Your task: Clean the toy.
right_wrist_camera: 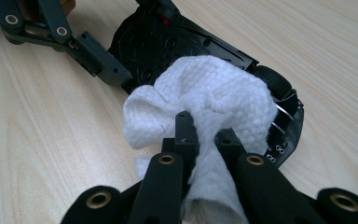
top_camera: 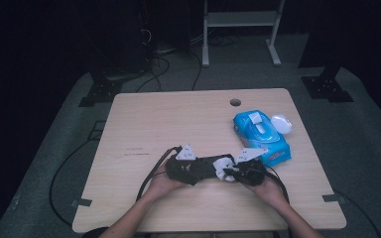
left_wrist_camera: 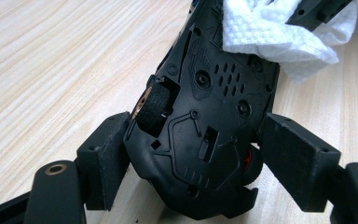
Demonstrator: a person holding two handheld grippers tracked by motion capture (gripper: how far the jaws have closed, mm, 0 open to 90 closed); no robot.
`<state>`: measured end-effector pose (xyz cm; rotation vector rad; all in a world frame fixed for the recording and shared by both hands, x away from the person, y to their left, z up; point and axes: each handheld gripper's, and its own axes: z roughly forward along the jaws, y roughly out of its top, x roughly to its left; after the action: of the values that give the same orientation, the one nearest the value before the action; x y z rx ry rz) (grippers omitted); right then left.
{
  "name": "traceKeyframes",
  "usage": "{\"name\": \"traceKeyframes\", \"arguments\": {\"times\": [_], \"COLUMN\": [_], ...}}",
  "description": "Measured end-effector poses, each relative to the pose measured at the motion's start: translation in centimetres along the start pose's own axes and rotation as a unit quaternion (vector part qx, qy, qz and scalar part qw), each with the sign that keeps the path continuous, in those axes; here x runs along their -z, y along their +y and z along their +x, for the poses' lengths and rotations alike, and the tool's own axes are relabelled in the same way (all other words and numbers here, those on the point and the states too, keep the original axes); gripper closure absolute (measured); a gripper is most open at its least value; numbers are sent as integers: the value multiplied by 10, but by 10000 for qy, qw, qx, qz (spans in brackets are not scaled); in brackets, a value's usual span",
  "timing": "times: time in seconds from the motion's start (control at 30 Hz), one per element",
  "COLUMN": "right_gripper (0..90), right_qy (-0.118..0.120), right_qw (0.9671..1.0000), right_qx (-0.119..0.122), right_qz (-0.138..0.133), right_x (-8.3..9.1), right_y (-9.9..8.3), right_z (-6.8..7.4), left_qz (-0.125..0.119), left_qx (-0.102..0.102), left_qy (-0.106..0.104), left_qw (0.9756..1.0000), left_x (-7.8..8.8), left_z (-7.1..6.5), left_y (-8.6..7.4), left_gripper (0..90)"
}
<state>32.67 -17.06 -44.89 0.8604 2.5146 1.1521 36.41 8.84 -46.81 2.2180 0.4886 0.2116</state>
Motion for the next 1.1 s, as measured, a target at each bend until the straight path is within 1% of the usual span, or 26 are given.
{"name": "traceKeyframes", "arguments": {"times": [0.23,0.33,0.37,0.4,0.43,0.47,0.5,0.57,0.63,0.67,0.7,0.73,0.8,1.03,1.07,1.1], "right_gripper": [835,835,835,836,836,836,836,836,837,837,837,837,837,837,837,837], "right_qy": [-2,-21,-21,-13,-13,-4,-4,-3,7,-15,-40,-13,-29,13,30,45], "right_qw": [10000,10000,10000,10000,10000,10000,10000,10000,10000,10000,10000,10000,10000,10000,10000,9999], "right_qx": [-20,-20,-38,-46,-46,-53,-53,-44,-26,-17,-19,-66,-36,-52,-59,-76], "right_qz": [-18,-38,-53,-58,-58,-68,-68,-73,-66,-58,-65,-73,-55,-54,-65,-73], "right_x": [0,0,0,1,1,1,1,1,1,1,1,1,1,1,1,1], "right_y": [-1,-1,-2,-2,-2,-3,-3,-4,-4,-5,-6,-7,-7,-8,-8,-9], "right_z": [0,0,0,0,0,1,1,1,2,2,2,2,2,2,2,2], "left_qz": [-21,-65,-70,-83,-83,-76,-76,-103,-231,-341,-366,-384,-388,-451,-478,-574], "left_qx": [59,161,157,104,104,20,20,-68,-122,-153,-201,-182,-179,-261,-270,-254], "left_qy": [-81,-165,-164,-118,-118,-14,-14,128,175,204,215,221,225,239,230,224], "left_qw": [9999,9997,9997,9998,9998,10000,10000,9998,9995,9991,9989,9988,9988,9984,9982,9978], "left_x": [0,1,1,1,1,1,1,1,5,7,9,9,9,9,9,10], "left_z": [1,3,2,1,1,-1,-1,-3,-3,-4,-4,-4,-4,-4,-4,-4], "left_y": [-1,-2,-2,-1,-1,-1,-1,0,1,1,1,0,0,0,-1,-1], "left_gripper": [252,253,253,254,258,261,263,269,323,353,393,406,408,417,417,426]}}
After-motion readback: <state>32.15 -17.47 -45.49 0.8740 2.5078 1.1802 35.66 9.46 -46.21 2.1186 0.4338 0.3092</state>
